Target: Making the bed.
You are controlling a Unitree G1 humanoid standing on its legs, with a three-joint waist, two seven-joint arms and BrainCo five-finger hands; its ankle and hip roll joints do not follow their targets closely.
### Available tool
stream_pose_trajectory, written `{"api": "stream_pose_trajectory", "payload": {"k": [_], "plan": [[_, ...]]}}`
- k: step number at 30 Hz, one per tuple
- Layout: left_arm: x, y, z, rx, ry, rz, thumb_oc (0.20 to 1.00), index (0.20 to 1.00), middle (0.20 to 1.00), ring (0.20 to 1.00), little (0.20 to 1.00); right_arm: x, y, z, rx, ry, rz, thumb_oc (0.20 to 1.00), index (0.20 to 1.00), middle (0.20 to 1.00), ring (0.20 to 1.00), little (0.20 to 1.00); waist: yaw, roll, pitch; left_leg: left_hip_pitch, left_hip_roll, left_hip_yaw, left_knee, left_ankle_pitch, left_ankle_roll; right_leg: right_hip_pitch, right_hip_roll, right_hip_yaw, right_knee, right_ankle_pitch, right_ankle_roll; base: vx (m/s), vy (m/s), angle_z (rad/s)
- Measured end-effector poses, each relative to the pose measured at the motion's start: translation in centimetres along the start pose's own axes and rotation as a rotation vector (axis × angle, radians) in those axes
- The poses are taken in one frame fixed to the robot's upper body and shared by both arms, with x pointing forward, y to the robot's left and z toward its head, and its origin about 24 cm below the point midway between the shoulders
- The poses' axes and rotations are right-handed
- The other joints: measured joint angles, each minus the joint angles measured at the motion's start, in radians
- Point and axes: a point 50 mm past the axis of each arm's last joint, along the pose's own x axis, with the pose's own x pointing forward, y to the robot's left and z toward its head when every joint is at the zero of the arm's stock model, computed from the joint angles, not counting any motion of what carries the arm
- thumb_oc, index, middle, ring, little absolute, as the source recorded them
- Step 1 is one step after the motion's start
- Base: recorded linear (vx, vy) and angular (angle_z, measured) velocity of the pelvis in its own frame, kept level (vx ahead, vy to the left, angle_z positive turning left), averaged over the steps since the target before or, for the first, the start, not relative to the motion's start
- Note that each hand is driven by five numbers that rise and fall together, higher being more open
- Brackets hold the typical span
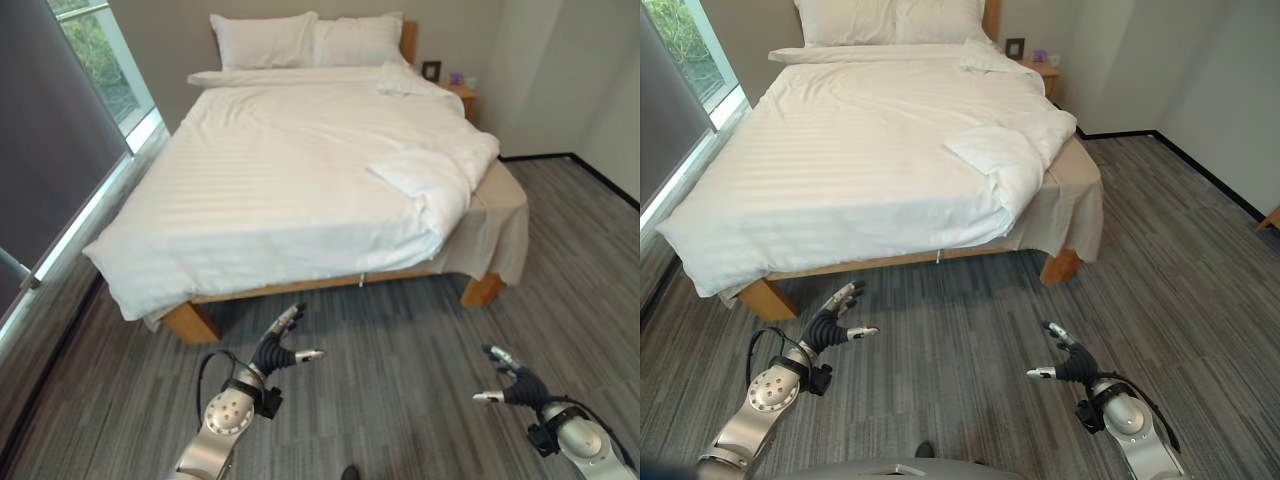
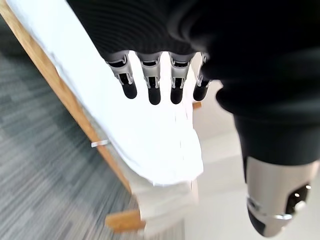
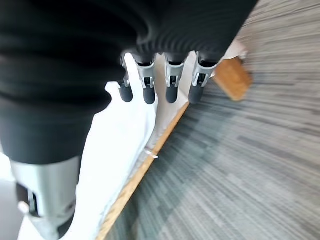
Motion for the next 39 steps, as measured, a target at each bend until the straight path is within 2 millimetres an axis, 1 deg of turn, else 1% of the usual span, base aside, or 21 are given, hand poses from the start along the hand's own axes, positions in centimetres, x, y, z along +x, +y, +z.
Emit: {"api": "stream_pose_trajectory", "payload": {"k": [15,17,18,19,20,21,22,23,25,26,27,28,29,30,31,32,33,34,36,37,39], "plan": [[-0.1,-0.8,-1.3,-0.015,0.073,-0.025,1.0,1.0,1.0,1.0,1.0,0.4,-0.4,1.8,-0.015,-0.077,-0.021,1.0,1.0,1.0,1.0,1.0,-0.005,0.004,0.028,-0.038,0.008,0.004,0.009,0.007,-0.01,-0.042,0.007,-0.001,0.004,0.003,-0.009,-0.01,-0.062,-0.01],[-0.3,-0.3,-1.6,-0.021,0.094,0.0,1.0,1.0,1.0,1.0,1.0,1.1,-0.6,2.8,-0.018,-0.116,-0.028,1.0,1.0,1.0,1.0,1.0,-0.001,-0.014,0.057,-0.042,0.021,0.052,0.061,-0.027,-0.058,-0.058,0.008,0.027,0.049,-0.025,-0.04,0.04,-0.234,-0.6],[-0.6,0.1,-1.9,-0.023,0.106,0.018,1.0,1.0,1.0,1.0,1.0,1.3,-0.7,3.3,-0.021,-0.136,-0.031,1.0,1.0,1.0,1.0,1.0,0.017,-0.029,0.078,-0.062,0.03,0.081,0.146,-0.05,-0.094,-0.072,0.018,0.044,0.104,-0.05,-0.063,-0.03,-0.191,-0.73],[-0.1,1.0,-1.5,-0.008,0.093,0.038,1.0,1.0,1.0,1.0,1.0,1.6,-0.7,3.8,-0.018,-0.156,-0.032,1.0,1.0,1.0,1.0,1.0,0.028,-0.073,0.112,-0.14,0.02,0.083,0.32,-0.061,-0.091,-0.093,-0.009,0.068,0.156,-0.062,-0.089,-0.07,-0.163,-0.65],[0.1,1.1,-1.7,-0.006,0.1,0.042,1.0,1.0,1.0,1.0,1.0,1.3,-0.6,3.9,-0.016,-0.161,-0.033,1.0,1.0,1.0,1.0,1.0,0.04,-0.09,0.124,-0.203,0.018,0.068,0.453,-0.041,-0.101,-0.088,-0.009,0.077,0.159,-0.062,-0.095,-0.04,-0.232,-0.57],[0.4,1.0,-1.8,-0.018,0.108,0.045,1.0,1.0,1.0,1.0,1.0,1.1,-0.8,4.0,-0.035,-0.17,-0.03,1.0,1.0,1.0,1.0,1.0,0.054,-0.096,0.13,-0.286,0.022,0.039,0.605,-0.022,-0.115,-0.106,0.008,0.083,0.184,-0.07,-0.118,0.03,-0.136,-0.31],[1.1,0.6,-1.7,-0.02,0.103,0.029,1.0,1.0,1.0,1.0,1.0,0.9,-1.3,4.1,-0.047,-0.176,-0.043,1.0,1.0,1.0,1.0,1.0,0.054,-0.084,0.15,-0.386,0.02,0.012,0.774,0.023,-0.11,-0.121,0.022,0.092,0.211,-0.081,-0.127,0.15,-0.052,-0.3],[1.6,0.2,-1.3,-0.038,0.09,0.014,1.0,1.0,1.0,1.0,1.0,1.0,-1.3,4.2,-0.04,-0.179,-0.053,1.0,1.0,1.0,1.0,1.0,0.054,-0.08,0.178,-0.479,0.02,-0.012,0.861,0.046,-0.102,-0.132,0.033,0.1,0.231,-0.087,-0.15,0.27,0.011,-0.35],[1.8,-0.9,-1.3,-0.077,0.085,0.0,1.0,1.0,1.0,1.0,1.0,1.3,-1.1,4.6,-0.03,-0.196,-0.05,1.0,1.0,1.0,1.0,1.0,0.059,-0.075,0.191,-0.53,0.008,0.036,0.646,0.024,-0.125,-0.169,0.03,0.128,0.213,-0.091,-0.169,0.44,0.007,-0.59],[1.8,-1.5,-1.3,-0.108,0.083,-0.001,1.0,1.0,1.0,1.0,1.0,1.6,-1.5,5.0,-0.043,-0.208,-0.055,1.0,1.0,1.0,1.0,1.0,0.07,-0.042,0.195,-0.483,0.001,0.049,0.408,0.009,-0.147,-0.174,0.034,0.16,0.19,-0.091,-0.169,0.7,0.01,-1.17],[1.4,-2.2,-1.7,-0.135,0.099,-0.004,1.0,1.0,1.0,1.0,1.0,1.7,-1.8,5.3,-0.061,-0.213,-0.05,1.0,1.0,1.0,1.0,1.0,0.084,0.033,0.17,-0.397,0.01,0.083,0.128,0.006,-0.147,-0.133,0.057,0.177,0.114,-0.087,-0.172,0.83,0.014,-1.34],[1.5,-2.3,-1.9,-0.146,0.104,0.002,1.0,1.0,1.0,1.0,1.0,1.7,-1.5,5.2,-0.088,-0.206,-0.022,1.0,1.0,1.0,1.0,1.0,0.086,0.077,0.144,-0.34,0.015,0.134,0.009,-0.002,-0.158,-0.084,0.07,0.168,0.068,-0.087,-0.172,1.04,0.008,-1.2],[1.5,-1.9,-2.0,-0.144,0.109,0.021,1.0,1.0,1.0,1.0,1.0,1.8,-1.1,5.1,-0.096,-0.203,0.001,1.0,1.0,1.0,1.0,1.0,0.097,0.049,0.132,-0.313,0.042,0.233,0.093,-0.017,-0.15,-0.07,0.028,0.108,0.094,-0.08,-0.181,0.83,-0.021,-0.71],[1.3,-1.6,-2.1,-0.141,0.114,0.03,1.0,1.0,1.0,1.0,1.0,1.6,-0.5,4.9,-0.087,-0.196,0.015,1.0,1.0,1.0,1.0,1.0,0.093,0.006,0.104,-0.317,0.037,0.257,0.201,-0.04,-0.129,-0.07,-0.002,0.104,0.092,-0.094,-0.162,0.7,-0.011,-0.47],[1.4,-1.3,-2.0,-0.13,0.113,0.032,1.0,1.0,1.0,1.0,1.0,1.6,0.6,4.6,-0.065,-0.188,0.038,1.0,1.0,1.0,1.0,1.0,0.084,-0.035,0.086,-0.315,0.021,0.225,0.354,-0.095,-0.075,-0.077,-0.037,0.115,0.159,-0.138,-0.097,0.59,0.051,-0.76],[1.0,-0.9,-1.5,-0.091,0.089,0.015,1.0,1.0,1.0,1.0,1.0,1.8,1.9,6.0,-0.105,-0.243,0.11,1.0,1.0,1.0,1.0,1.0,0.064,-0.035,0.07,-0.17,0.054,0.134,0.311,-0.199,0.029,-0.338,-0.006,0.118,0.776,-0.158,0.138,0.63,0.113,-0.22],[1.4,-0.8,-1.3,-0.059,0.09,-0.013,1.0,1.0,1.0,1.0,1.0,1.2,2.9,6.1,-0.083,-0.251,0.126,1.0,1.0,1.0,1.0,1.0,0.016,-0.042,0.069,-0.147,0.052,0.106,0.291,-0.204,0.042,-0.408,-0.036,0.094,0.937,-0.066,0.221,0.46,0.088,0.11],[1.5,-0.9,-1.0,-0.052,0.079,-0.026,1.0,1.0,1.0,1.0,1.0,0.8,3.5,6.2,-0.073,-0.256,0.139,1.0,1.0,1.0,1.0,1.0,-0.002,-0.049,0.072,-0.099,0.044,0.077,0.277,-0.206,0.06,-0.434,-0.064,0.07,1.011,-0.031,0.242,0.42,0.053,0.78],[1.4,-1.2,-1.0,-0.041,0.084,-0.045,1.0,1.0,1.0,1.0,1.0,0.9,3.2,6.4,-0.077,-0.27,0.123,1.0,1.0,1.0,1.0,1.0,-0.001,-0.046,0.07,-0.028,0.041,0.07,0.226,-0.188,0.052,-0.454,-0.095,0.048,1.041,-0.041,0.222,0.42,-0.035,0.58],[1.8,-1.2,-0.7,-0.034,0.074,-0.052,1.0,1.0,1.0,1.0,1.0,1.1,2.4,6.5,-0.068,-0.269,0.081,1.0,1.0,1.0,1.0,1.0,-0.008,-0.027,0.067,-0.001,0.037,0.012,0.203,-0.196,0.056,-0.468,-0.154,-0.032,0.919,-0.065,0.153,0.45,-0.167,0.79],[2.0,-0.9,-0.4,-0.038,0.064,-0.035,1.0,1.0,1.0,1.0,1.0,1.4,1.9,6.9,-0.078,-0.282,0.069,1.0,1.0,1.0,1.0,1.0,0.0,-0.001,0.081,0.039,0.04,-0.027,0.163,-0.198,0.052,-0.481,-0.174,-0.072,0.741,-0.079,0.103,0.54,-0.234,0.74]]}}
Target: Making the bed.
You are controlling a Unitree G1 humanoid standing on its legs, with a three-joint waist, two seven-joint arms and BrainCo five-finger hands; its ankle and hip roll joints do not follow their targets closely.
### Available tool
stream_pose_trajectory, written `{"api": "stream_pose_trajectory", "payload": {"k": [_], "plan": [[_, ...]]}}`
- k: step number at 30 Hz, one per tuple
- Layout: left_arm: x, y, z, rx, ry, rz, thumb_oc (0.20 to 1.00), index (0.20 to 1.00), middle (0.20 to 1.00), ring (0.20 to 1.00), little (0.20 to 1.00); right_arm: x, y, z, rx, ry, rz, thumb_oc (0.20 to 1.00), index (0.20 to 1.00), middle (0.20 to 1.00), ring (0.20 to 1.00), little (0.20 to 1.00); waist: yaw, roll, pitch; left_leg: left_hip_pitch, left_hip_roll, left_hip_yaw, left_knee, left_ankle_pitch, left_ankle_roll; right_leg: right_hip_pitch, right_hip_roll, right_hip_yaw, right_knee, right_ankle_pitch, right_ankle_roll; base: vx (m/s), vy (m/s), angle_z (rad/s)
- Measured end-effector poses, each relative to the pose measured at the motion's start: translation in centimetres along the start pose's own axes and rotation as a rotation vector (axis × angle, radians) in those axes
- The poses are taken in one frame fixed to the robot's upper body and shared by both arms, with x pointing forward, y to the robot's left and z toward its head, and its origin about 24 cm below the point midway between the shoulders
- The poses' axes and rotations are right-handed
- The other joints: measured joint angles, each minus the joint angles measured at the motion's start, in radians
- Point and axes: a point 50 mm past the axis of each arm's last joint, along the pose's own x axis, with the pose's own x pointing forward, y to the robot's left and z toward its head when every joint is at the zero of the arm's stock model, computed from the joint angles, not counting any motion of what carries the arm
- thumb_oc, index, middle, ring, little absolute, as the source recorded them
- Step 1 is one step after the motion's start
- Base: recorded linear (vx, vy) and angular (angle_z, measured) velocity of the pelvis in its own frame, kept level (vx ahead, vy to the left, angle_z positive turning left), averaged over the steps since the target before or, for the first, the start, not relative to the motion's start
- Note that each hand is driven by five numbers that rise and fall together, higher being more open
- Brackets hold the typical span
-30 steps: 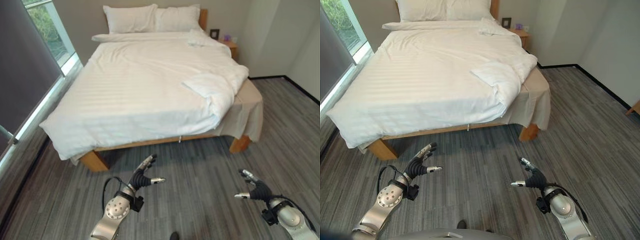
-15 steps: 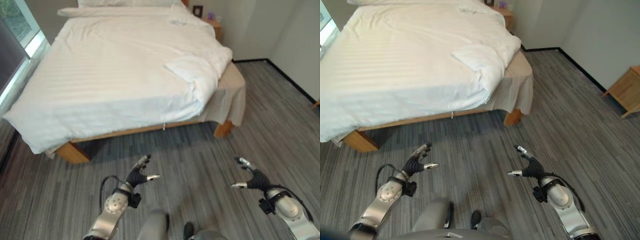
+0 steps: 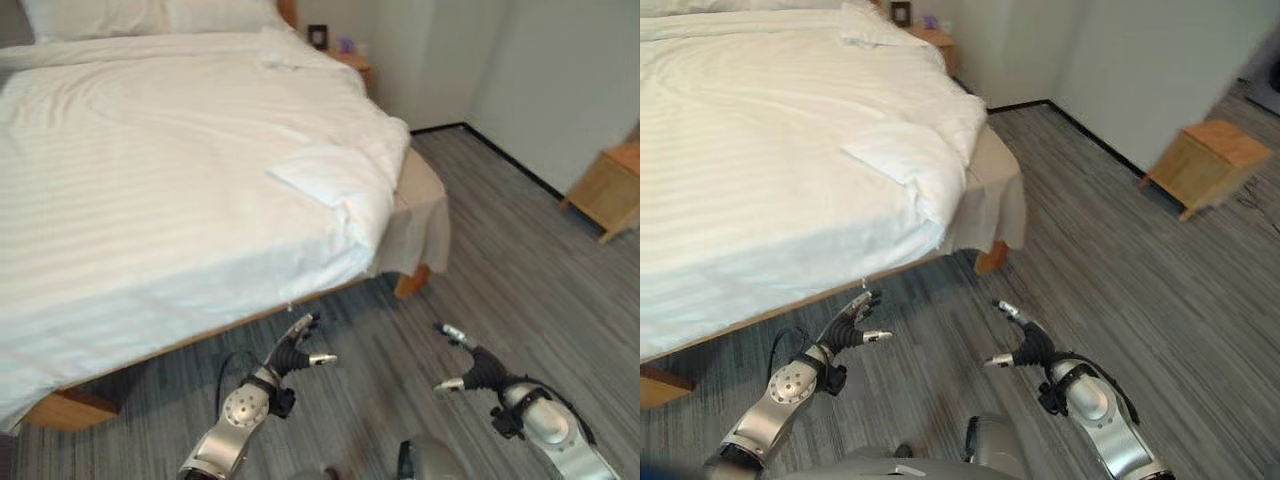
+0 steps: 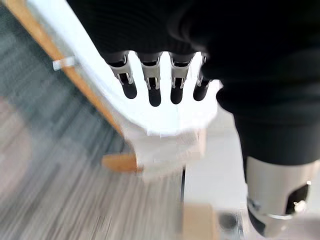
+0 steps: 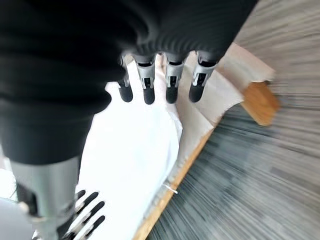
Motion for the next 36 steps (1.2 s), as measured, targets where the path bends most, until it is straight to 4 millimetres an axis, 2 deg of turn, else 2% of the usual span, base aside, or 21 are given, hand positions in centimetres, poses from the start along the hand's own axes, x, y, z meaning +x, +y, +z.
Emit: {"api": "stream_pose_trajectory", "payload": {"k": [1,3,4,6,9,10,11,12,14,16,17,19,20,21,22,24,26,27,28,31,36], "plan": [[0.0,0.2,-0.1,-0.003,0.004,0.01,1.0,1.0,1.0,1.0,1.0,0.1,-0.5,0.2,-0.006,-0.011,-0.018,1.0,1.0,1.0,1.0,1.0,-0.006,0.015,0.006,0.022,0.006,-0.005,-0.014,0.0,-0.001,0.037,0.014,-0.017,-0.225,0.015,-0.023,0.47,-0.231,0.7],[-0.1,0.0,-0.4,-0.015,0.016,0.013,1.0,1.0,1.0,1.0,1.0,0.1,-0.7,0.0,-0.009,-0.001,-0.024,1.0,1.0,1.0,1.0,1.0,-0.008,0.035,0.008,0.058,0.013,-0.048,-0.025,-0.023,-0.036,0.046,0.03,0.005,-0.396,0.038,-0.036,0.44,-0.259,0.82],[0.1,0.3,-0.7,-0.005,0.029,0.019,1.0,1.0,1.0,1.0,1.0,0.0,-0.6,-0.3,-0.004,0.01,-0.025,1.0,1.0,1.0,1.0,1.0,-0.03,0.027,0.007,0.079,0.015,-0.092,-0.036,-0.033,-0.05,0.078,0.039,0.078,-0.606,0.098,-0.014,0.49,-0.366,1.17],[0.7,0.4,-0.9,-0.008,0.044,0.023,1.0,1.0,1.0,1.0,1.0,0.2,-0.7,-0.7,-0.003,0.03,-0.026,1.0,1.0,1.0,1.0,1.0,-0.048,0.013,0.009,0.105,0.025,-0.129,-0.06,-0.041,-0.063,0.071,0.012,0.149,-0.736,0.166,-0.004,0.37,-0.275,1.05],[0.4,0.3,-1.4,-0.014,0.064,0.032,1.0,1.0,1.0,1.0,1.0,0.6,-0.9,-0.4,-0.004,0.015,-0.032,1.0,1.0,1.0,1.0,1.0,-0.047,-0.003,0.011,0.17,0.06,-0.131,-0.083,-0.074,-0.117,0.058,-0.037,0.095,-0.737,0.201,0.001,0.38,-0.312,0.7],[-0.2,0.6,-1.9,-0.01,0.084,0.046,1.0,1.0,1.0,1.0,1.0,0.4,-0.1,-0.7,0.023,0.027,-0.021,1.0,1.0,1.0,1.0,1.0,-0.055,-0.051,-0.006,0.239,0.081,-0.155,-0.08,-0.101,-0.162,0.163,-0.033,0.094,-0.737,0.202,0.006,0.43,-0.467,0.93],[-0.1,0.5,-1.8,-0.036,0.078,0.068,1.0,1.0,1.0,1.0,1.0,0.6,-0.3,-0.8,0.019,0.031,-0.026,1.0,1.0,1.0,1.0,1.0,-0.053,-0.026,-0.014,0.261,0.14,-0.17,-0.076,-0.113,-0.181,0.163,0.006,0.093,-0.685,0.296,-0.002,0.32,-0.354,0.86],[-0.1,0.3,-1.5,-0.047,0.06,0.073,1.0,1.0,1.0,1.0,1.0,0.7,-0.5,-0.9,0.022,0.039,-0.035,1.0,1.0,1.0,1.0,1.0,-0.053,0.004,-0.022,0.249,0.179,-0.161,-0.051,-0.1,-0.2,0.151,0.052,0.072,-0.631,0.249,-0.029,0.17,-0.173,0.41],[-0.1,0.6,-0.1,-0.047,-0.006,0.089,1.0,1.0,1.0,1.0,1.0,1.0,-0.9,-0.4,0.013,0.016,-0.045,1.0,1.0,1.0,1.0,1.0,-0.033,-0.009,-0.018,0.166,0.188,-0.109,0.118,-0.058,-0.231,0.149,0.078,0.075,-0.617,0.245,-0.088,0.15,-0.253,0.02],[-0.1,1.2,1.0,-0.062,-0.054,0.119,1.0,1.0,1.0,1.0,1.0,1.4,-1.3,-0.2,-0.002,0.004,-0.051,1.0,1.0,1.0,1.0,1.0,-0.017,-0.014,-0.012,0.068,0.183,-0.108,0.309,0.044,-0.241,0.176,0.108,0.064,-0.622,0.214,-0.134,0.13,-0.369,-0.03],[0.1,2.3,2.9,-0.058,-0.135,0.161,1.0,1.0,1.0,1.0,1.0,1.0,-1.6,-0.4,-0.016,0.016,-0.059,1.0,1.0,1.0,1.0,1.0,-0.013,-0.041,0.009,-0.069,0.179,-0.095,0.525,0.084,-0.233,0.217,0.105,0.04,-0.641,0.19,-0.168,0.14,-0.306,0.35],[0.5,3.5,4.9,-0.051,-0.22,0.212,1.0,1.0,1.0,1.0,1.0,0.7,-1.8,-0.3,-0.03,0.013,-0.062,1.0,1.0,1.0,1.0,1.0,-0.012,-0.061,0.035,-0.145,0.181,-0.02,0.549,0.051,-0.236,0.262,0.092,0.014,-0.663,0.17,-0.193,0.21,-0.161,0.47],[0.0,4.9,6.3,-0.076,-0.301,0.292,1.0,1.0,1.0,1.0,1.0,0.6,-1.9,0.1,-0.031,-0.005,-0.078,1.0,1.0,1.0,1.0,1.0,-0.015,-0.083,0.045,-0.192,0.167,0.054,0.401,0.039,-0.242,0.299,0.097,-0.013,-0.699,0.176,-0.183,0.25,-0.095,0.3],[-0.1,5.1,6.5,-0.084,-0.312,0.308,1.0,1.0,1.0,1.0,1.0,0.5,-2.0,0.1,-0.032,-0.006,-0.085,1.0,1.0,1.0,1.0,1.0,-0.016,-0.081,0.045,-0.202,0.159,0.056,0.354,0.041,-0.244,0.308,0.104,-0.016,-0.71,0.168,-0.176,0.39,-0.063,0.15],[-0.2,5.8,7.2,-0.088,-0.342,0.35,1.0,1.0,1.0,1.0,1.0,0.4,-2.3,0.1,-0.033,-0.004,-0.098,1.0,1.0,1.0,1.0,1.0,-0.006,-0.077,0.045,-0.206,0.111,0.059,0.184,0.043,-0.237,0.335,0.114,-0.013,-0.742,0.143,-0.169,0.22,0.001,-0.07],[-0.5,6.9,8.2,-0.072,-0.385,0.408,1.0,1.0,1.0,1.0,1.0,0.4,-2.5,-0.3,-0.035,0.013,-0.101,1.0,1.0,1.0,1.0,1.0,0.002,-0.06,0.043,-0.2,0.058,0.044,0.012,0.088,-0.177,0.343,0.13,0.009,-0.739,0.143,-0.151,0.25,0.007,-0.3],[-0.5,7.8,9.0,-0.055,-0.42,0.46,1.0,1.0,1.0,1.0,1.0,0.4,-2.7,-0.3,-0.043,0.017,-0.099,1.0,1.0,1.0,1.0,1.0,0.001,-0.039,0.038,-0.196,0.03,0.038,-0.049,0.109,-0.155,0.351,0.152,0.032,-0.742,0.14,-0.152,0.19,0.027,-0.35],[-0.5,8.0,9.4,-0.049,-0.434,0.472,1.0,1.0,1.0,1.0,1.0,0.3,-2.7,-0.5,-0.044,0.025,-0.096,1.0,1.0,1.0,1.0,1.0,0.006,-0.031,0.034,-0.183,0.024,-0.006,-0.085,0.113,-0.153,0.351,0.159,0.044,-0.738,0.133,-0.16,0.33,0.069,-0.5],[-0.7,8.7,10.6,0.028,-0.476,0.505,1.0,1.0,1.0,1.0,1.0,0.2,-2.6,-0.6,-0.032,0.028,-0.084,1.0,1.0,1.0,1.0,1.0,-0.004,-0.014,0.034,-0.134,0.035,-0.008,-0.119,0.153,-0.133,0.378,0.181,0.064,-0.739,0.131,-0.154,0.33,0.067,-0.46],[-0.3,9.1,12.1,0.135,-0.516,0.534,1.0,1.0,1.0,1.0,1.0,-0.8,-1.9,-1.4,-0.005,0.064,-0.068,1.0,1.0,1.0,1.0,1.0,-0.034,-0.011,0.023,-0.078,0.044,0.038,-0.136,0.2,-0.128,0.427,0.177,0.067,-0.743,0.1,-0.141,0.18,0.054,-0.16],[2.4,11.0,12.6,0.33,-0.419,0.578,1.0,1.0,1.0,1.0,1.0,-1.7,-0.7,-2.1,0.031,0.099,-0.03,1.0,1.0,1.0,1.0,1.0,-0.074,-0.003,-0.009,-0.056,0.021,0.115,-0.158,0.203,-0.105,0.417,0.142,0.105,-0.742,0.105,-0.109,0.1,0.061,-0.26]]}}
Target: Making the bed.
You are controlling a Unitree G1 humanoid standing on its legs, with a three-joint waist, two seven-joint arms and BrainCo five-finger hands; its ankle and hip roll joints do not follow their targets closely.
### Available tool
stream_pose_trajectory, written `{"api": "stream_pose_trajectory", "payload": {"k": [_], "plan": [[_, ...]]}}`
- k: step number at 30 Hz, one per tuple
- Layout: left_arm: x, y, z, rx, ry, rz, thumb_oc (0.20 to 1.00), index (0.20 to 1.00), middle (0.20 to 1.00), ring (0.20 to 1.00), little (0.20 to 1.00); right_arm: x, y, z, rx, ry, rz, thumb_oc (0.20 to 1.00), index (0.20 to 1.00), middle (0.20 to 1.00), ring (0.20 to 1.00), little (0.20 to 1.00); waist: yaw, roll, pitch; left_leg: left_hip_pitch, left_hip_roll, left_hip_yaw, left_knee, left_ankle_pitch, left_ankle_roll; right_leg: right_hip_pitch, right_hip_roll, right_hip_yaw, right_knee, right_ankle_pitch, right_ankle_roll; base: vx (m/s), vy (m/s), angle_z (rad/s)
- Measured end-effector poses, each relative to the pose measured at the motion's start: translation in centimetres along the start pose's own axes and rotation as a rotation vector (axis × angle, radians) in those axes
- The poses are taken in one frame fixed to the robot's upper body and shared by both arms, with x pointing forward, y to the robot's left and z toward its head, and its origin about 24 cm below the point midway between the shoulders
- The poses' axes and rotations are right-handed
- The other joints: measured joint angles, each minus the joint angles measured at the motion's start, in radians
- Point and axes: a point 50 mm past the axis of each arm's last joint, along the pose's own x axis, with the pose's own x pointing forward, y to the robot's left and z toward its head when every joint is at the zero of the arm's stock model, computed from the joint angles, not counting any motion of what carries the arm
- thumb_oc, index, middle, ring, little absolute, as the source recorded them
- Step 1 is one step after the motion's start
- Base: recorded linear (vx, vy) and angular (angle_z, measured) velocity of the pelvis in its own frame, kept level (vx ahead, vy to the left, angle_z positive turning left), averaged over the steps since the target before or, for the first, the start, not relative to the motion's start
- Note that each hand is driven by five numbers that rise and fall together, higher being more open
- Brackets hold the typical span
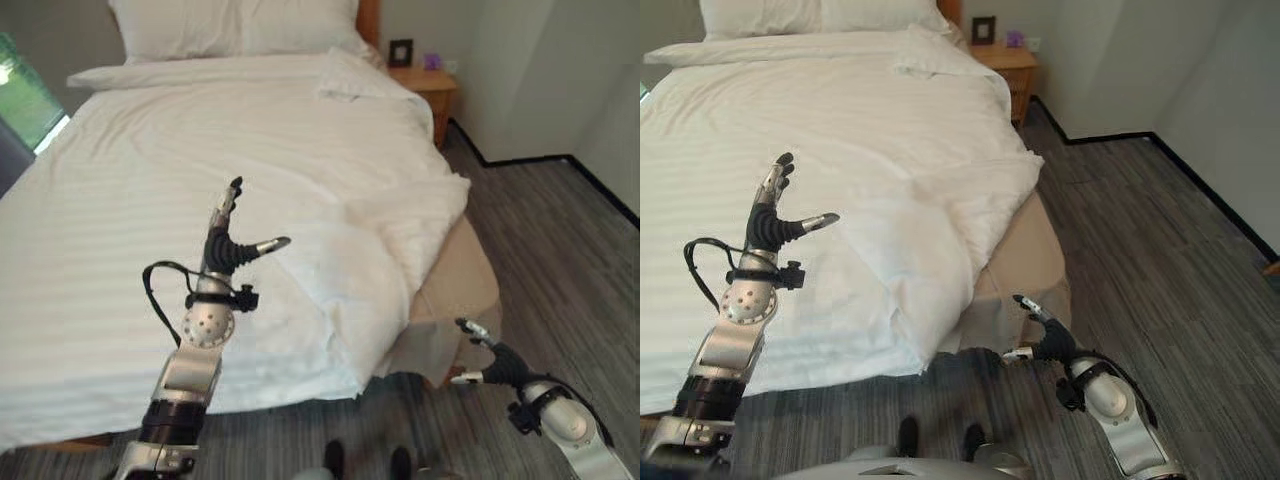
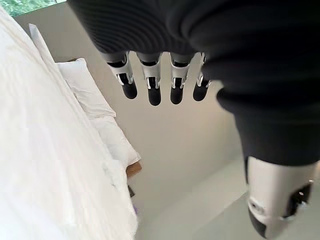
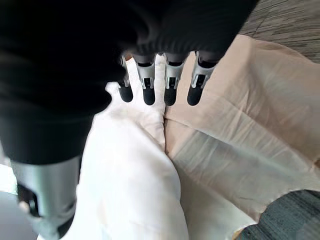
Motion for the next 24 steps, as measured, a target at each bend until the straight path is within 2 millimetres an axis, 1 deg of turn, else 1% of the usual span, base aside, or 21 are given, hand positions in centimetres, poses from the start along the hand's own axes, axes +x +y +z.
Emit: {"api": "stream_pose_trajectory", "payload": {"k": [1,2,3,4,5,7,8,9,11,12,13,14,17,18,19,20,22,24], "plan": [[0.3,-0.4,-0.5,0.027,0.023,-0.002,1.0,1.0,1.0,1.0,1.0,-0.1,0.0,0.0,0.0,0.003,0.0,1.0,1.0,1.0,1.0,1.0,-0.014,0.004,-0.003,-0.003,-0.004,0.002,0.0,-0.002,0.004,-0.004,-0.004,0.005,0.0,0.005,0.003,0.06,0.101,-0.23],[0.7,-1.0,-0.9,0.056,0.049,-0.016,1.0,1.0,1.0,1.0,1.0,-0.2,0.0,-0.1,0.0,0.005,0.0,1.0,1.0,1.0,1.0,1.0,-0.02,0.009,-0.004,-0.004,-0.006,0.007,0.0,-0.004,0.007,-0.007,-0.006,0.009,0.0,0.005,0.005,0.03,0.075,-0.22],[0.7,-2.1,-1.9,0.069,0.104,-0.048,1.0,1.0,1.0,1.0,1.0,-0.4,0.2,-0.1,0.001,0.005,0.004,1.0,1.0,1.0,1.0,1.0,-0.04,0.02,-0.01,-0.01,-0.008,0.026,0.0,-0.007,0.015,-0.017,-0.01,0.023,0.004,0.01,0.011,0.04,0.094,-0.31],[0.6,-2.8,-2.4,0.083,0.131,-0.075,1.0,1.0,1.0,1.0,1.0,-0.5,0.1,0.0,0.0,0.002,0.002,1.0,1.0,1.0,1.0,1.0,-0.042,0.027,-0.014,-0.014,-0.009,0.035,0.0,-0.007,0.015,-0.022,-0.012,0.026,0.004,0.01,0.011,0.02,0.042,-0.36],[0.3,-3.3,-2.8,0.093,0.156,-0.102,1.0,1.0,1.0,1.0,1.0,-0.5,0.2,0.0,0.0,0.003,0.006,1.0,1.0,1.0,1.0,1.0,-0.06,0.028,-0.014,-0.018,-0.009,0.043,0.0,-0.009,0.017,-0.03,-0.012,0.033,0.004,0.013,0.014,-0.01,0.062,-0.26],[0.2,-4.0,-3.6,0.112,0.194,-0.121,1.0,1.0,1.0,1.0,1.0,-0.5,0.2,0.0,0.0,0.003,0.007,1.0,1.0,1.0,1.0,1.0,-0.083,0.031,-0.017,-0.033,-0.007,0.054,-0.001,-0.009,0.019,-0.049,-0.012,0.041,0.004,0.015,0.014,-0.06,0.061,-0.19],[0.4,-4.9,-4.8,0.17,0.249,-0.146,1.0,1.0,1.0,1.0,1.0,-0.7,0.2,-0.1,-0.014,0.009,0.024,1.0,1.0,1.0,1.0,1.0,-0.103,0.036,-0.027,-0.059,-0.006,0.057,-0.005,-0.008,0.021,-0.08,-0.009,0.047,0.003,0.016,0.021,-0.07,0.035,-0.19],[0.7,-4.9,-5.3,0.22,0.287,-0.156,1.0,1.0,1.0,1.0,1.0,-0.6,0.1,0.0,-0.036,0.006,0.041,1.0,1.0,1.0,1.0,1.0,-0.113,0.038,-0.031,-0.081,-0.005,0.068,-0.006,-0.008,0.02,-0.11,-0.009,0.057,-0.001,0.015,0.022,-0.1,0.058,-0.23],[1.9,-4.3,-6.1,0.329,0.347,-0.146,1.0,1.0,1.0,1.0,1.0,-0.5,-0.4,0.2,-0.073,0.0,0.054,1.0,1.0,1.0,1.0,1.0,-0.124,0.043,-0.032,-0.142,-0.003,0.091,-0.001,0.001,0.02,-0.182,-0.008,0.071,-0.001,0.036,0.027,-0.08,0.05,-0.37],[2.2,-4.1,-6.5,0.368,0.375,-0.141,1.0,1.0,1.0,1.0,1.0,-0.5,-0.4,0.2,-0.075,-0.001,0.054,1.0,1.0,1.0,1.0,1.0,-0.134,0.041,-0.031,-0.157,-0.001,0.103,-0.001,0.004,0.02,-0.201,-0.007,0.08,0.0,0.043,0.028,-0.07,0.031,-0.33],[2.2,-4.2,-7.3,0.456,0.408,-0.16,1.0,1.0,1.0,1.0,1.0,-0.4,-0.3,0.2,-0.081,-0.003,0.062,1.0,1.0,1.0,1.0,1.0,-0.137,0.04,-0.031,-0.168,0.0,0.109,-0.002,0.005,0.021,-0.215,-0.007,0.089,-0.001,0.046,0.03,-0.06,0.032,-0.36],[2.0,-3.8,-8.8,0.652,0.487,-0.215,1.0,1.0,1.0,1.0,1.0,0.0,0.1,0.7,-0.094,-0.023,0.086,1.0,1.0,1.0,1.0,1.0,-0.146,0.039,-0.031,-0.197,0.003,0.13,-0.005,0.008,0.022,-0.251,-0.008,0.096,-0.001,0.052,0.032,-0.04,0.032,-0.47],[1.4,-3.5,-9.8,0.849,0.527,-0.26,1.0,1.0,1.0,1.0,1.0,0.4,0.8,1.2,-0.094,-0.056,0.117,1.0,1.0,1.0,1.0,1.0,-0.165,0.034,-0.029,-0.243,0.003,0.157,-0.007,0.008,0.021,-0.307,-0.011,0.1,0.0,0.072,0.033,-0.02,0.017,-0.33],[1.4,-3.6,-9.8,0.859,0.538,-0.258,1.0,1.0,1.0,1.0,1.0,0.3,1.0,1.1,-0.094,-0.055,0.124,1.0,1.0,1.0,1.0,1.0,-0.17,0.034,-0.028,-0.247,0.002,0.158,-0.006,0.012,0.023,-0.312,-0.011,0.101,0.004,0.078,0.031,-0.02,-0.002,-0.1],[1.3,-3.7,-9.9,0.86,0.562,-0.253,0.652,0.652,0.652,0.652,0.652,0.2,1.4,1.2,-0.085,-0.062,0.143,1.0,1.0,1.0,1.0,1.0,-0.176,0.032,-0.027,-0.248,0.004,0.16,-0.006,0.014,0.026,-0.315,-0.009,0.102,0.003,0.087,0.02,-0.02,-0.006,-0.05],[1.3,-3.8,-9.9,0.855,0.572,-0.253,0.2,0.2,0.2,0.2,0.2,0.1,1.4,1.4,-0.069,-0.074,0.144,1.0,1.0,1.0,1.0,1.0,-0.175,0.034,-0.024,-0.249,0.004,0.161,-0.007,0.014,0.025,-0.317,-0.009,0.102,0.001,0.087,0.02,0.01,-0.026,-0.04],[2.0,-3.8,-9.3,0.831,0.559,-0.239,0.2,0.2,0.2,0.2,0.2,0.2,1.4,1.7,-0.054,-0.091,0.143,1.0,1.0,1.0,1.0,1.0,-0.171,0.038,-0.016,-0.249,0.006,0.162,-0.007,0.005,0.014,-0.317,-0.008,0.104,0.0,0.078,0.03,0.02,-0.011,0.01],[2.6,-3.6,-8.9,0.823,0.544,-0.226,0.2,0.2,0.2,0.2,0.2,0.3,1.2,2.0,-0.058,-0.105,0.14,1.0,1.0,1.0,1.0,1.0,-0.169,0.037,-0.015,-0.248,0.007,0.161,-0.007,0.005,0.013,-0.315,-0.007,0.103,-0.001,0.072,0.03,0.02,-0.013,0.01]]}}
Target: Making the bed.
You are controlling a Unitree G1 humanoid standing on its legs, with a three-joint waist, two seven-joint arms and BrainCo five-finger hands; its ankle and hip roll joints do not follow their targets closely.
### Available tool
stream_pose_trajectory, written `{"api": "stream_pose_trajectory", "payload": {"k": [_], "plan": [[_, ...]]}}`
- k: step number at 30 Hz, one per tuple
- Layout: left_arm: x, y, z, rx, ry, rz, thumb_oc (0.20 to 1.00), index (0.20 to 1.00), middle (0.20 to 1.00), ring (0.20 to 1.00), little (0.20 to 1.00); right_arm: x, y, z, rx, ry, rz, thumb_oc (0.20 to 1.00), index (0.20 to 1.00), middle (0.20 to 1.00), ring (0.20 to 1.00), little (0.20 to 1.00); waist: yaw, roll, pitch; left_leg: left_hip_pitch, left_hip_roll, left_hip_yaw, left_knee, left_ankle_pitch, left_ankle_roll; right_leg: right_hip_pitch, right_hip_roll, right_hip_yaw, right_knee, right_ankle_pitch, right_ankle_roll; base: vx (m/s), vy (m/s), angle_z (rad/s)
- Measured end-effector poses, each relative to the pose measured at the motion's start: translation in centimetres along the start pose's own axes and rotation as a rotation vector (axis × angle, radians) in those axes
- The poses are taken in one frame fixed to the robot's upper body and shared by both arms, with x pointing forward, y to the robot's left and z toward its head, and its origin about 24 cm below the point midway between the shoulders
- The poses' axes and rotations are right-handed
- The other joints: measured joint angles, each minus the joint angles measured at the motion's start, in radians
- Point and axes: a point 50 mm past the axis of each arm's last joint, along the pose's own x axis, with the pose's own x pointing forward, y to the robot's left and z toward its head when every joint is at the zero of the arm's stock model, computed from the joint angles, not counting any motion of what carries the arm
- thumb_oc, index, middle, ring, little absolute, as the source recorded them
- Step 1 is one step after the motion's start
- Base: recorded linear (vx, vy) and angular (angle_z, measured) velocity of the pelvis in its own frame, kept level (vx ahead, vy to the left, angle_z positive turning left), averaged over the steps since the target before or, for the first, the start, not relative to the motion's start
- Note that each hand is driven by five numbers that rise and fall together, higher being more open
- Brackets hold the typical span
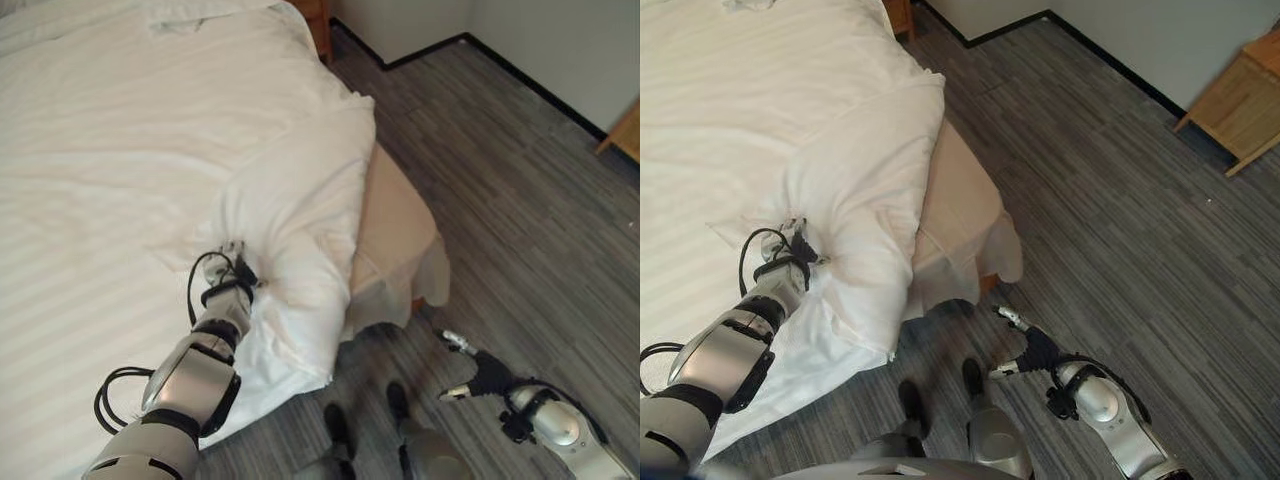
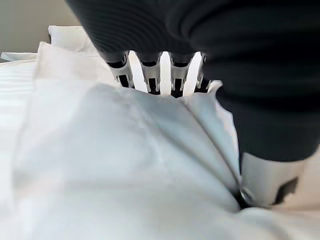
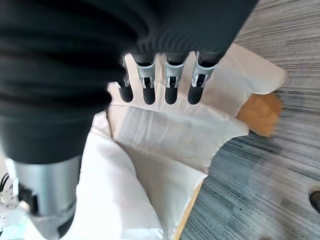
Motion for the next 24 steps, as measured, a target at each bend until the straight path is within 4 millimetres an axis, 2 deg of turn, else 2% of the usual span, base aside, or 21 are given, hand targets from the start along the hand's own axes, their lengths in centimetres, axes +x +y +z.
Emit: {"api": "stream_pose_trajectory", "payload": {"k": [2,4,5,7,8,10,12,14,15,17,19,20,21,23,24], "plan": [[0.2,0.7,0.5,-0.036,-0.018,0.019,0.2,0.2,0.2,0.2,0.2,0.0,-0.2,0.1,-0.002,-0.007,-0.005,1.0,1.0,1.0,1.0,1.0,0.0,0.0,0.001,0.0,0.001,0.0,0.0,0.0,0.0,0.001,0.0,0.0,0.0,0.0,0.0,0.05,-0.043,0.01],[0.1,0.9,2.4,-0.114,-0.063,0.028,0.2,0.2,0.2,0.2,0.2,0.0,-0.1,0.1,0.0,-0.004,-0.006,1.0,1.0,1.0,1.0,1.0,0.001,0.0,0.002,0.003,0.001,-0.005,0.0,0.0,0.0,0.007,0.0,-0.007,0.0,-0.002,0.0,0.05,-0.049,0.13],[-0.4,1.5,5.5,-0.233,-0.152,0.047,0.2,0.2,0.2,0.2,0.2,-0.3,0.4,-0.2,0.013,0.01,0.008,1.0,1.0,1.0,1.0,1.0,0.015,-0.005,0.014,0.022,0.0,-0.015,0.0,0.0,0.0,0.031,-0.001,-0.019,0.0,-0.006,0.0,0.1,-0.045,0.24],[-1.8,1.8,9.2,-0.299,-0.315,0.066,0.2,0.2,0.2,0.2,0.2,-0.4,0.8,-0.3,0.019,0.013,0.022,1.0,1.0,1.0,1.0,1.0,0.023,-0.012,0.026,0.038,-0.001,-0.03,0.0,0.0,0.0,0.054,-0.002,-0.033,0.0,-0.008,-0.001,0.09,-0.047,0.24],[-4.3,3.0,12.4,-0.412,-0.498,0.102,0.2,0.2,0.2,0.2,0.2,-0.1,0.9,-0.4,0.029,0.01,0.013,1.0,1.0,1.0,1.0,1.0,0.024,-0.023,0.039,0.053,-0.002,-0.036,0.001,-0.002,-0.002,0.071,-0.004,-0.04,0.002,-0.016,-0.003,0.04,-0.03,0.17],[-7.6,3.2,16.1,-0.501,-0.693,0.096,0.2,0.2,0.2,0.2,0.2,0.0,1.1,-1.4,0.052,0.049,0.003,1.0,1.0,1.0,1.0,1.0,0.026,-0.025,0.04,0.064,-0.006,-0.05,0.003,0.0,0.001,0.088,-0.006,-0.053,0.005,-0.012,-0.008,0.04,-0.025,0.18],[-11.2,1.7,19.6,-0.54,-0.869,-0.024,0.2,0.2,0.2,0.2,0.2,0.1,1.1,-3.2,0.061,0.131,-0.008,1.0,1.0,1.0,1.0,1.0,0.026,-0.024,0.04,0.096,-0.008,-0.052,0.005,-0.008,0.007,0.12,-0.008,-0.05,0.005,-0.017,-0.002,0.02,-0.003,0.04],[-13.5,0.6,21.6,-0.537,-0.963,-0.116,0.2,0.2,0.2,0.2,0.2,-0.1,0.5,-4.5,0.058,0.189,-0.059,1.0,1.0,1.0,1.0,1.0,0.009,-0.022,0.04,0.11,-0.01,-0.031,0.005,-0.015,0.004,0.123,-0.011,-0.032,0.005,-0.027,0.005,0.01,0.011,-0.26],[-14.5,-0.4,22.0,-0.516,-0.995,-0.165,0.2,0.2,0.2,0.2,0.2,-0.3,0.6,-5.4,0.073,0.231,-0.071,1.0,1.0,1.0,1.0,1.0,0.006,-0.023,0.04,0.117,-0.01,-0.02,0.005,-0.017,0.002,0.122,-0.01,-0.018,0.004,-0.028,0.007,-0.01,0.03,-0.39],[-17.0,-3.7,22.4,-0.442,-1.047,-0.314,0.2,0.2,0.2,0.2,0.2,-1.2,1.6,-8.7,0.148,0.388,-0.114,1.0,1.0,1.0,1.0,1.0,-0.007,-0.02,0.039,0.149,-0.009,0.008,0.005,-0.032,0.005,0.138,-0.008,0.015,0.001,-0.035,0.011,-0.01,0.025,-0.47],[-17.9,-6.2,21.9,-0.396,-1.02,-0.435,0.2,0.2,0.2,0.2,0.2,-2.6,2.3,-11.4,0.173,0.555,-0.137,1.0,1.0,1.0,1.0,1.0,-0.026,-0.005,0.04,0.161,-0.008,0.045,0.0,-0.044,0.008,0.137,-0.006,0.051,0.001,-0.035,0.011,-0.02,0.008,-0.5],[-17.8,-6.6,21.5,-0.407,-1.003,-0.461,0.263,0.263,0.263,0.263,0.263,-3.1,2.6,-12.2,0.174,0.602,-0.142,1.0,1.0,1.0,1.0,1.0,-0.036,0.0,0.041,0.161,-0.008,0.052,0.0,-0.046,0.008,0.137,-0.006,0.056,0.001,-0.035,0.011,-0.04,0.025,-0.37],[-17.8,-7.2,20.8,-0.421,-0.983,-0.527,1.0,1.0,1.0,1.0,1.0,-4.7,3.2,-13.4,0.176,0.688,-0.157,1.0,1.0,1.0,1.0,1.0,-0.035,0.017,0.046,0.165,-0.008,0.058,0.002,-0.047,0.009,0.138,-0.004,0.062,0.005,-0.032,0.01,-0.04,0.021,-0.13],[-18.4,-8.0,20.5,-0.434,-0.976,-0.601,1.0,1.0,1.0,1.0,1.0,-6.5,4.4,-14.7,0.211,0.781,-0.162,1.0,1.0,1.0,1.0,1.0,-0.032,0.027,0.049,0.175,-0.008,0.058,0.004,-0.047,0.009,0.142,-0.003,0.067,0.004,-0.033,0.011,-0.01,0.007,-0.11],[-18.9,-8.8,19.9,-0.444,-0.978,-0.698,1.0,1.0,1.0,1.0,1.0,-7.3,5.1,-16.0,0.236,0.886,-0.172,1.0,1.0,1.0,1.0,1.0,-0.03,0.034,0.05,0.19,-0.007,0.059,0.004,-0.05,0.01,0.155,-0.002,0.08,0.004,-0.034,0.011,0.0,-0.011,-0.21]]}}
